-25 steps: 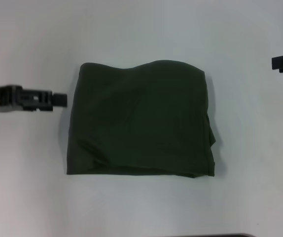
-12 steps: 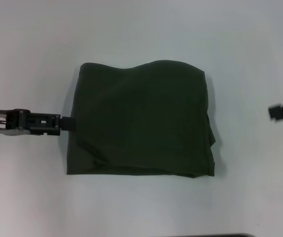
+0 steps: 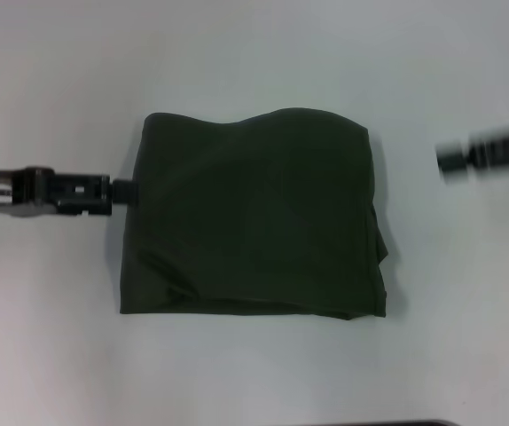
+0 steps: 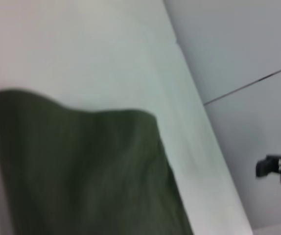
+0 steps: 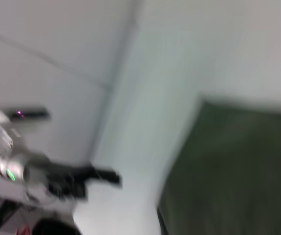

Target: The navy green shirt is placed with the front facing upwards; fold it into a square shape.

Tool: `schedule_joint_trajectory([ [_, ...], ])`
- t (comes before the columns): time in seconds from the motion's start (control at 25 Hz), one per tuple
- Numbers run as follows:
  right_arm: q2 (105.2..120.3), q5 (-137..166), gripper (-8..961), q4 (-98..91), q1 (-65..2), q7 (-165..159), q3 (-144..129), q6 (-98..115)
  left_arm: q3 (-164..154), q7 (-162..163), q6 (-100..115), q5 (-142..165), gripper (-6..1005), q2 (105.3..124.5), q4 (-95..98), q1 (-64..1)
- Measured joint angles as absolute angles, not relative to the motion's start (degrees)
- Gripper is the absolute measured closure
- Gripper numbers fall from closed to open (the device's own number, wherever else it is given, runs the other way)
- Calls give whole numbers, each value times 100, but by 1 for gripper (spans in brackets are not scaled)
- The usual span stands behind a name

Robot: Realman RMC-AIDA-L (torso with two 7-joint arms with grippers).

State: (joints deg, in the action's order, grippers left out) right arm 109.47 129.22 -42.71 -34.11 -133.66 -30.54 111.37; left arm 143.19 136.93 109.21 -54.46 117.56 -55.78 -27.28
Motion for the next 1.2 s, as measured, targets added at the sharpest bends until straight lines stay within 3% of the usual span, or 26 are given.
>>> schedule_joint_trajectory([
  [0.2,10826,12519,536,-4311,-3906,-13329,-3034,10735,14520,13770,10928,-5503,79,11764,-5555,-2947],
  [0.4,10810,12442,536,-4314,-4214,-13052,-3016,10499,14538,13774,10920,-5592,80,11759,-5545,-2976],
  [0.88,10671,12244,536,-4216,-4274,-13619,-3193,10042,14578,13864,10923,-5677,80,11750,-5537,-3160],
  [1.2,10854,12002,536,-4270,-4191,-12821,-3324,10048,14612,13608,10955,-5715,80,11746,-5528,-3134],
])
